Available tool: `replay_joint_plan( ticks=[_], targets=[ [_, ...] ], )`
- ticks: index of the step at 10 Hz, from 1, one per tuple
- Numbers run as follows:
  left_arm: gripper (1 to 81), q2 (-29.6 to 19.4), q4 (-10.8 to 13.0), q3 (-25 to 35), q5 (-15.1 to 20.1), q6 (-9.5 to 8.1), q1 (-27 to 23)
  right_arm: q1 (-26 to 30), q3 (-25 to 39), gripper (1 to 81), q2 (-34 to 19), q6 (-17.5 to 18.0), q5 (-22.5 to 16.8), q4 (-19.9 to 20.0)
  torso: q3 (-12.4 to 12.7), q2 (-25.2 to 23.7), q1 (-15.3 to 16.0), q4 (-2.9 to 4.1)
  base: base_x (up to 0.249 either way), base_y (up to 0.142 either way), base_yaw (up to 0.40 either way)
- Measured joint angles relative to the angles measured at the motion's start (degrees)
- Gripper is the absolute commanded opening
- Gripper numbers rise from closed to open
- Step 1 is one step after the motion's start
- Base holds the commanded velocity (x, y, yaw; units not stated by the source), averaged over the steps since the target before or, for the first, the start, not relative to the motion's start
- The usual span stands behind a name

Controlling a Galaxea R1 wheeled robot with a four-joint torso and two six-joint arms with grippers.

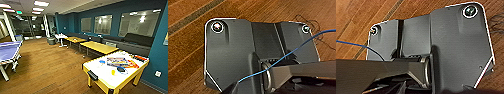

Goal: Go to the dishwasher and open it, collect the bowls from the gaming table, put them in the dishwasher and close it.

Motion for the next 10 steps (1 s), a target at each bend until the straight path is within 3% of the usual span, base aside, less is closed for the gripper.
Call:
replay_joint_plan(
  ticks=[10],
  targets=[
    [81.1, 0.41, -0.01, -0.02, -0.11, -0.01, -0.20, 0.26, 0.00, 81.1, -0.16, 0.00, 0.09, 0.00, -0.02, 0.02, 0.00, 0.00, 0.156, 0.000, 0.000]
  ],
)
